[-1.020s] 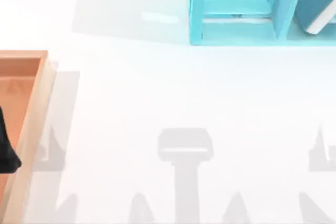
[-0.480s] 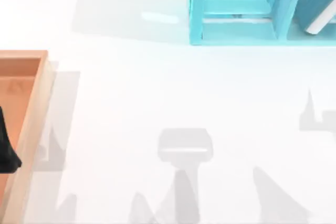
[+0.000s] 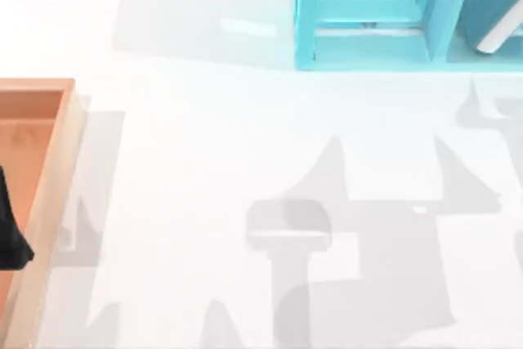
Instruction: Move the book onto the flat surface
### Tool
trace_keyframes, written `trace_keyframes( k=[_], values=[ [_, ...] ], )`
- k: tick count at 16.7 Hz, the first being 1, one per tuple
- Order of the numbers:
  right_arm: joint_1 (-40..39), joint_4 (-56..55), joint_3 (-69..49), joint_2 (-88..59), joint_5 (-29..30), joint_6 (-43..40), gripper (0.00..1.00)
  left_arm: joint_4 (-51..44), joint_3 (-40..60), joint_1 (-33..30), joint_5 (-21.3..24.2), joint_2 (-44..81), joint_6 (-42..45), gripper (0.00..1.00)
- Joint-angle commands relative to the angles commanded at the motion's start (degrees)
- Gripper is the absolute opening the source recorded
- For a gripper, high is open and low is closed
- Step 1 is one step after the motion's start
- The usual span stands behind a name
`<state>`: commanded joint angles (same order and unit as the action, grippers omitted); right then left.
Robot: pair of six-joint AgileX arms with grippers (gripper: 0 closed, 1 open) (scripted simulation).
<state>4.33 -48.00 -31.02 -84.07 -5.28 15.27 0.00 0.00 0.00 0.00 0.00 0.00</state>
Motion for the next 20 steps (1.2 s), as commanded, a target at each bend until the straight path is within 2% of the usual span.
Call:
trace_keyframes(
  k=[4,8,16,20],
  values=[
    [0.9,-11.4,-7.4,-21.2,-1.4,3.9,1.0,0.0,0.0,0.0,0.0,0.0,0.0,1.0],
    [1.4,-19.2,-12.6,-33.8,-2.4,6.5,1.0,0.0,0.0,0.0,0.0,0.0,0.0,1.0],
    [1.2,-21.1,-14.0,-36.8,-2.6,7.2,1.0,0.0,0.0,0.0,0.0,0.0,0.0,1.0],
    [0.9,-18.6,-20.3,-40.4,-2.1,7.2,1.0,0.0,0.0,0.0,0.0,0.0,0.0,1.0]
  ],
)
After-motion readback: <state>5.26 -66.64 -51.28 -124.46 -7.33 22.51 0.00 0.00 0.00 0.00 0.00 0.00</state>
